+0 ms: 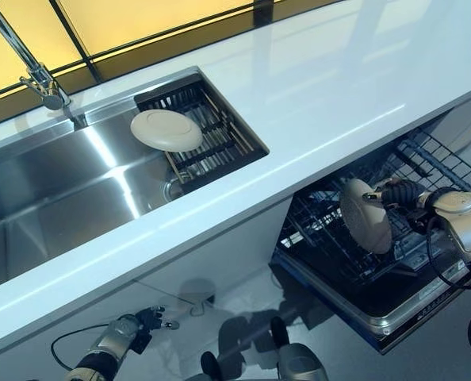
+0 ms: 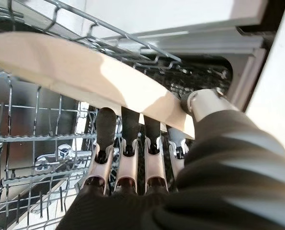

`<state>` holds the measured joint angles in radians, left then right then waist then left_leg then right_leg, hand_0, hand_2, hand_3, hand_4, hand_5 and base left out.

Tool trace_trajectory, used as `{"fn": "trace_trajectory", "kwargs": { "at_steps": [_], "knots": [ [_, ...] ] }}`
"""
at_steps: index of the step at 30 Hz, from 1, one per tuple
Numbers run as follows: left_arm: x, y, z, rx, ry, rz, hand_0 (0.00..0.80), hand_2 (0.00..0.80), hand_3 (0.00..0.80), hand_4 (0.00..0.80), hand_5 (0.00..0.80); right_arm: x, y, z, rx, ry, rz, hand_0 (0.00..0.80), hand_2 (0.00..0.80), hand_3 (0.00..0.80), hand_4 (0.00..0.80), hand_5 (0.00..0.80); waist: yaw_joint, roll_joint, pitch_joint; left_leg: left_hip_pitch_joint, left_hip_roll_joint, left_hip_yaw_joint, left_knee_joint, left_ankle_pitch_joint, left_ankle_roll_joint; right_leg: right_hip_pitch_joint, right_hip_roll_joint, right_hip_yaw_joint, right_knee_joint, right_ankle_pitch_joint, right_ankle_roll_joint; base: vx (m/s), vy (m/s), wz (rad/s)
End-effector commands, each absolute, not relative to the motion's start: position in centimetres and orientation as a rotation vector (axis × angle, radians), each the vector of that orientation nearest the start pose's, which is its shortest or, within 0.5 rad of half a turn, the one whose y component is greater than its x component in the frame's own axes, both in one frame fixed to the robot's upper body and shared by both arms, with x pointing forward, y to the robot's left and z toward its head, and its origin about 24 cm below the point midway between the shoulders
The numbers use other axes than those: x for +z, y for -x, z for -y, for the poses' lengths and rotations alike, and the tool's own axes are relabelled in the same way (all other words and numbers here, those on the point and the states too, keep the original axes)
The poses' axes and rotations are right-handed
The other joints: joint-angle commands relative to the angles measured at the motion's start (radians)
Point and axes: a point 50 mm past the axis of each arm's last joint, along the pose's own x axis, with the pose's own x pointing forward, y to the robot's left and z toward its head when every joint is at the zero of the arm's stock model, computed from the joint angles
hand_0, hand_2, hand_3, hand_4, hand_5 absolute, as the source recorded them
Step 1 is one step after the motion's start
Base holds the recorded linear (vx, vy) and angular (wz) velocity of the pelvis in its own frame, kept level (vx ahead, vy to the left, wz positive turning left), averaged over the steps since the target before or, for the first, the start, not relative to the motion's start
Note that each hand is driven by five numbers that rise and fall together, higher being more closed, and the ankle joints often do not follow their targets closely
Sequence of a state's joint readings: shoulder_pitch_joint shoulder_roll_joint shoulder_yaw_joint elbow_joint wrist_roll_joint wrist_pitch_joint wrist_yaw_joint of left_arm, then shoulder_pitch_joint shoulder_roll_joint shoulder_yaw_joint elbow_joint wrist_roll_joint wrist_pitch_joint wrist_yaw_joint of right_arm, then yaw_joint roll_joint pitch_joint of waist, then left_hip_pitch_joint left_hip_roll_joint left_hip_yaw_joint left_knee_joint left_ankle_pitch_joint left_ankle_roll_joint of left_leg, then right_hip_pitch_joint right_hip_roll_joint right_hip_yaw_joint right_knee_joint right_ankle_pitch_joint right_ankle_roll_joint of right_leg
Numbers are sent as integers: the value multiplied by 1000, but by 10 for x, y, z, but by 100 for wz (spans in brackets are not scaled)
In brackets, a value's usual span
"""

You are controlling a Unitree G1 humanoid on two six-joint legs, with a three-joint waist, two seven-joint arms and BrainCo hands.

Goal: Take plates into dishwasher

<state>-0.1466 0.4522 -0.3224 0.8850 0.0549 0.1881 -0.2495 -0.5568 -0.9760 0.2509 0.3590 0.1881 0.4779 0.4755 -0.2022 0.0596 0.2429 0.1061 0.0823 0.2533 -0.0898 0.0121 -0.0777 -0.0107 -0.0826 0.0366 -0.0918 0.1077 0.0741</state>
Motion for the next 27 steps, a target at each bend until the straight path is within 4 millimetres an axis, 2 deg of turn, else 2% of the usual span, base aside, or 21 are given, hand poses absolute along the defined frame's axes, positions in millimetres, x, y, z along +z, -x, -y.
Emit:
{"fn": "trace_trajectory", "kwargs": {
  "at_steps": [1, 12, 27],
  "knots": [
    [-89, -209, -276, -242, -574, -1020, 0, 0, 0, 0, 0, 171, -337, 305, 196, 773, -422, 800, 800, 800, 800, 800, 38, -32, -36, 46, -19, -36, 10, -48, 19, -28, -51, -12, 15, 16, 80, -2, -2, 6],
    [-85, -215, -275, -236, -566, -999, 0, 0, 0, 0, 0, 155, -336, 312, 197, 895, -503, 800, 800, 800, 800, 800, 46, -23, -16, 30, -21, -50, 6, -39, 15, -37, -55, -13, 12, 18, 82, -1, -1, 3],
    [-81, -223, -275, -235, -571, -972, 0, 0, 0, 0, 0, 122, -321, 342, 132, 980, -656, 800, 800, 800, 800, 800, 58, -9, 11, 14, -21, -68, 3, -32, 10, -44, -60, -21, 11, 18, 82, -6, -8, 2]
  ]
}}
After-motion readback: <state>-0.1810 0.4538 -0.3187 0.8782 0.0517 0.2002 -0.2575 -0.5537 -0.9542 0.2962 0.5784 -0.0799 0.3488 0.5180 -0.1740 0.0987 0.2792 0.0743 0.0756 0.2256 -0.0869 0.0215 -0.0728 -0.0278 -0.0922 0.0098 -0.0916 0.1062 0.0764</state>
